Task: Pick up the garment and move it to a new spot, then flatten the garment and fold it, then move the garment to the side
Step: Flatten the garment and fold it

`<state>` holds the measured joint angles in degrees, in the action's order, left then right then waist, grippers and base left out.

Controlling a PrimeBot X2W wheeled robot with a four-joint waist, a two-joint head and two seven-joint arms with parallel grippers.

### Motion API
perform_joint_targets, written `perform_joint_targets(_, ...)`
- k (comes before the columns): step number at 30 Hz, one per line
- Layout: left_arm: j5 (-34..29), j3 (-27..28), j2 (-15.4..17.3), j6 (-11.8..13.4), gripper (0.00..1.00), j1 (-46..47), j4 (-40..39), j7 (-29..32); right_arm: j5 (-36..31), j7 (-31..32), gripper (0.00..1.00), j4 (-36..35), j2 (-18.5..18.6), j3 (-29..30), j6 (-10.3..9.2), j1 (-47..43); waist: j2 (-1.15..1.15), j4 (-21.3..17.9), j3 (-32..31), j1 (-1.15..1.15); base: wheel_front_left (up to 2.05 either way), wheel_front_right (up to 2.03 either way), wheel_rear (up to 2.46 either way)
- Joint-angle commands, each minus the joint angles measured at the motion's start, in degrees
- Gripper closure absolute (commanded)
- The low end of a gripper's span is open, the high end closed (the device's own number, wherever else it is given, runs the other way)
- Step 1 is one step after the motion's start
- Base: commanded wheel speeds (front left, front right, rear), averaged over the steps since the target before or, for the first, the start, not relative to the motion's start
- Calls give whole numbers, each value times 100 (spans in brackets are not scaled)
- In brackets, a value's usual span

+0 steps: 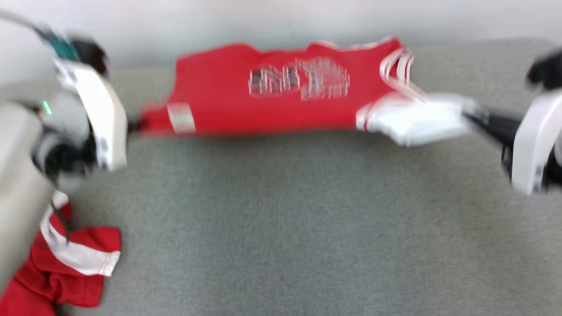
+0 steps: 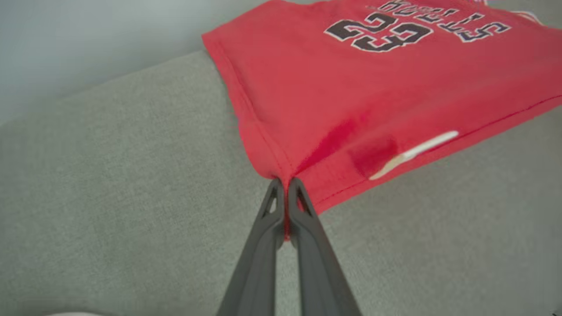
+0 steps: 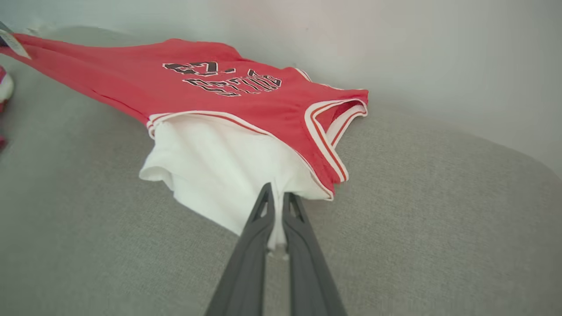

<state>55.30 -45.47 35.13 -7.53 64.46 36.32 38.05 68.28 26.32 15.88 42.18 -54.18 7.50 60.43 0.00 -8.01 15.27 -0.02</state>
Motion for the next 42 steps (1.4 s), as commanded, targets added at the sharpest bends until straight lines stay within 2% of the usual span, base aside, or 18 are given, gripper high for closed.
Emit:
perform_joint_targets(1, 199, -72, 152, 30, 100, -432, -241, 278, 111, 186, 100, -170, 179, -66, -3, -384, 0, -67, -429, 2, 0, 0, 0)
perform_joint_targets(6, 566, -292, 521, 277, 100, -1374, -1171, 1001, 308, 776, 100, -771, 561, -256, -3, -1185, 0, -88, -857, 2, 0, 0, 0)
perform_joint_targets(15, 1156, -599, 1401, 992, 100, -2744, -3108, 1966, 940, 1892, 100, -1881, 1319, -329, -3, -2575, 0, -154, -1351, 2, 0, 0, 0)
perform_joint_targets(19, 1429, -629, 1760, 1278, 100, -3079, -3842, 2312, 1158, 2246, 100, -2414, 1699, -233, -3, -2990, 0, -174, -1434, 2, 0, 0, 0)
perform_joint_targets(27, 1797, -650, 2148, 1598, 100, -3402, -4576, 2658, 1506, 2815, 100, -2844, 2181, 16, -3, -3326, 0, -172, -1408, 2, 0, 0, 0)
perform_joint_targets(33, 1929, -569, 2104, 1702, 100, -3137, -4571, 2878, 1442, 2962, 100, -2773, 2053, 358, -3, -3207, 0, -88, -1098, 2, 0, 0, 0)
perform_joint_targets(42, 1834, -540, 1676, 1610, 100, -2451, -3986, 3264, 1082, 3344, 100, -2030, 1334, 845, -3, -2836, 0, 0, -629, 2, 0, 0, 0)
